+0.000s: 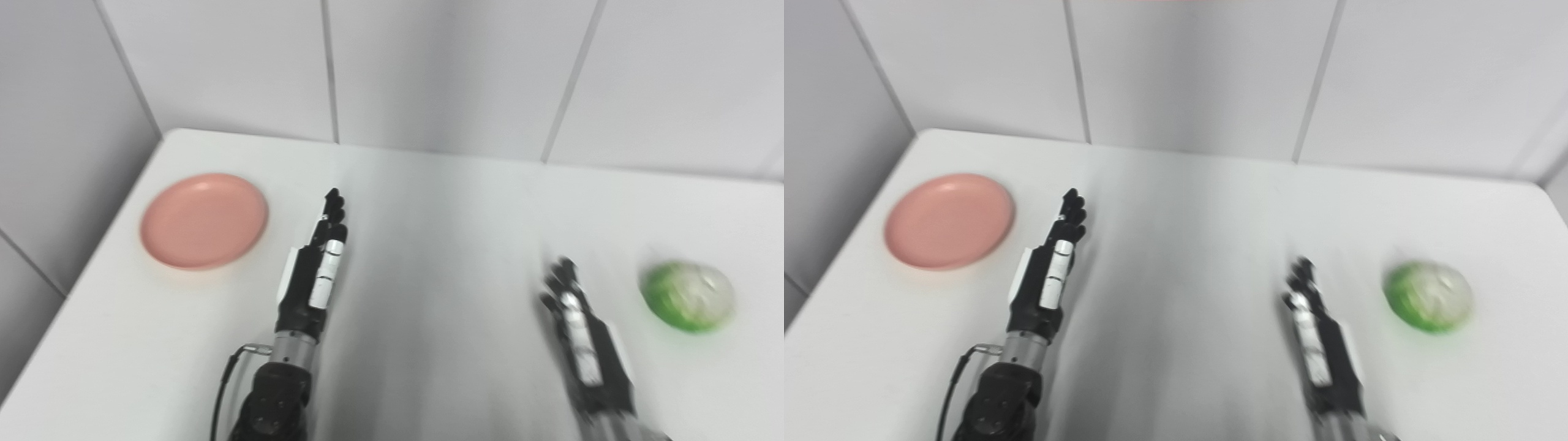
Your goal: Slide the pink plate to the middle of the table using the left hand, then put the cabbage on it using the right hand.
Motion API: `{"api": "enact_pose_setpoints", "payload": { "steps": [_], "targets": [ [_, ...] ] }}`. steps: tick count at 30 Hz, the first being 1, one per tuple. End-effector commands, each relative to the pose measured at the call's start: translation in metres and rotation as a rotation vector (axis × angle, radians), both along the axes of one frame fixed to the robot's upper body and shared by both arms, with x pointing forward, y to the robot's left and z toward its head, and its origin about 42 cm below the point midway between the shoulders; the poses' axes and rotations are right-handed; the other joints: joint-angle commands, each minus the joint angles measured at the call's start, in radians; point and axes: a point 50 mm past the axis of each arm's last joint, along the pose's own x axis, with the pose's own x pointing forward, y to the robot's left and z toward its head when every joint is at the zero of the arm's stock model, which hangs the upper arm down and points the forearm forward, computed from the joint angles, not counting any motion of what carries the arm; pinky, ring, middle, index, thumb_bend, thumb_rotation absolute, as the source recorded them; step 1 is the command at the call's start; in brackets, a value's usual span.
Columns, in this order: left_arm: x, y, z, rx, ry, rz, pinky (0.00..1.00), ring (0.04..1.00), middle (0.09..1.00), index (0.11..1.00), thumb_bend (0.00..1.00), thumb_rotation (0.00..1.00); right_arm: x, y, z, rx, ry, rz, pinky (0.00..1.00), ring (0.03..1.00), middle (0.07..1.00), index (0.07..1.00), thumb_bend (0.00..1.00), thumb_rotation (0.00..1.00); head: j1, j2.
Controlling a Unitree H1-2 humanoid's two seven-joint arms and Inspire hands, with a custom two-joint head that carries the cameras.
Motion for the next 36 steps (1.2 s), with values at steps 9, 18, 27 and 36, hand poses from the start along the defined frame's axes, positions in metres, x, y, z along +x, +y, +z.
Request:
{"api": "enact_pose_setpoints", "payload": {
  "steps": [9, 18, 27, 36],
  "targets": [
    [0.03, 0.05, 0.034, -0.08, -0.163, 0.182, 1.0, 0.999, 0.988, 0.995, 0.7, 1.0, 0.01, -0.009, -0.007, 0.01, -0.046, -0.035, 1.0, 1.0, 1.0, 1.0, 0.58, 0.95, 0.084, -0.1],
    [0.043, 0.107, 0.039, -0.094, -0.203, 0.315, 1.0, 0.995, 0.975, 0.986, 0.75, 1.0, 0.018, -0.015, -0.017, 0.014, -0.044, -0.034, 1.0, 1.0, 1.0, 1.0, 0.63, 0.94, 0.117, -0.142],
    [0.047, 0.164, 0.034, -0.131, -0.213, 0.476, 1.0, 0.923, 0.902, 0.927, 0.76, 1.0, 0.022, -0.021, -0.022, 0.024, -0.047, -0.028, 1.0, 1.0, 1.0, 1.0, 0.63, 0.92, 0.134, -0.16],
    [0.045, 0.209, 0.016, -0.141, -0.189, 0.619, 0.88, 0.84, 0.81, 0.827, 0.81, 1.0, 0.023, -0.025, -0.023, 0.008, -0.066, -0.011, 1.0, 1.0, 1.0, 1.0, 0.64, 0.94, 0.141, -0.164]
  ]
}}
